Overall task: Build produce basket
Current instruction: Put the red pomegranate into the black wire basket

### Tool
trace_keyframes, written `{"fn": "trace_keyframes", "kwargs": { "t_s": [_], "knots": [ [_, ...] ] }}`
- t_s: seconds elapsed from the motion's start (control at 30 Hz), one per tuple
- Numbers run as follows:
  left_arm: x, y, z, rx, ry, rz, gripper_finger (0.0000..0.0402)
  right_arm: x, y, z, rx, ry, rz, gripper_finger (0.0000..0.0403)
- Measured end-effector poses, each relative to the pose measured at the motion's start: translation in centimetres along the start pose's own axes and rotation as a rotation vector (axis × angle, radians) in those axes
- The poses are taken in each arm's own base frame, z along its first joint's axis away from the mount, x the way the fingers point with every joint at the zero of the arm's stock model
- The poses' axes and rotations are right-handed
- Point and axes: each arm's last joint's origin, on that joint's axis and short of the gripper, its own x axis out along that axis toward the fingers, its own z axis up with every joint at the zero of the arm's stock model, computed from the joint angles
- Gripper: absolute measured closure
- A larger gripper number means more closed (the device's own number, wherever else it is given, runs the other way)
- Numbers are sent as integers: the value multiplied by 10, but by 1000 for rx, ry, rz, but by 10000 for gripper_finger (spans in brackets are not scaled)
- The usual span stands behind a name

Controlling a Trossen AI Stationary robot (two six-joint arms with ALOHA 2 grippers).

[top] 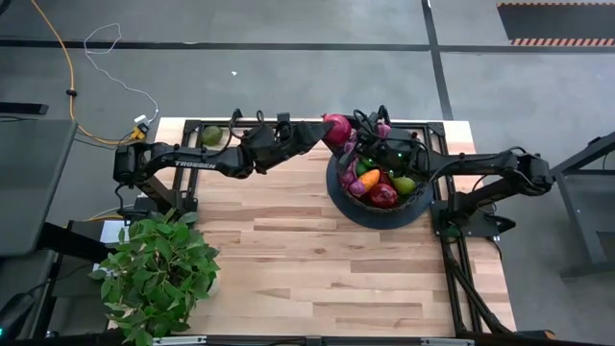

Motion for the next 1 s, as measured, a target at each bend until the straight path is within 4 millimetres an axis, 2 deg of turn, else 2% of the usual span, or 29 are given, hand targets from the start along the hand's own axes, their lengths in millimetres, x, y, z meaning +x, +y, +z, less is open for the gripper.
{"fn": "trace_keyframes", "kwargs": {
  "t_s": [0.5, 0.63, 0.73, 1.0],
  "knots": [
    [0, -1, 0, 37, 42, -21, 41, 0, 0, 1, -6, -4, -7, 55],
    [2, 1, 4, 80, 81, -43, 23, -1, -1, 1, -1, -6, -14, 56],
    [4, 4, 10, 110, 119, -64, 6, -2, -1, 2, -10, -6, -18, 56],
    [10, 15, 34, 151, 258, -147, 3, -15, -13, 11, -99, 32, -122, 56]
  ]
}}
